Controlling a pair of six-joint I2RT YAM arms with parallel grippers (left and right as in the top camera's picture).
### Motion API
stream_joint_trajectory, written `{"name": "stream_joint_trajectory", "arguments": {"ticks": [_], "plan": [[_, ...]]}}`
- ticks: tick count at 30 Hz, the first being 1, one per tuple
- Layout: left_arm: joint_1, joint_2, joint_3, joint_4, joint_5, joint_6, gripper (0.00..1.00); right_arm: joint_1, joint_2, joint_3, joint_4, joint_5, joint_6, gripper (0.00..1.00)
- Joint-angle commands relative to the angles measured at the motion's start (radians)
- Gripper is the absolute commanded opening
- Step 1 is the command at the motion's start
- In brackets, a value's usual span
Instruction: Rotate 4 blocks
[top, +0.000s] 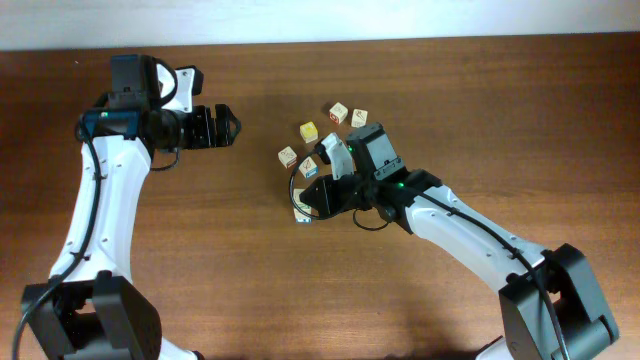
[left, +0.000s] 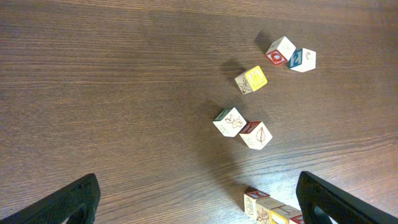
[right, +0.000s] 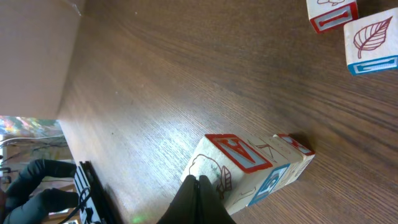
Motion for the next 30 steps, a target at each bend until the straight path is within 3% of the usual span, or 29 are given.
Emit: {"name": "stream_joint_trajectory", "arguments": {"ticks": [1, 30], "plan": [[0.002, -0.009, 0.012, -0.001, 0.006, 0.019, 0.99, 0.005, 0.045, 0.002, -0.029, 0.039, -0.014, 0.04], [0.002, -0.009, 0.012, -0.001, 0.006, 0.019, 0.99, 0.005, 0.022, 0.092, -0.058, -0.032, -0.013, 0.04]]}}
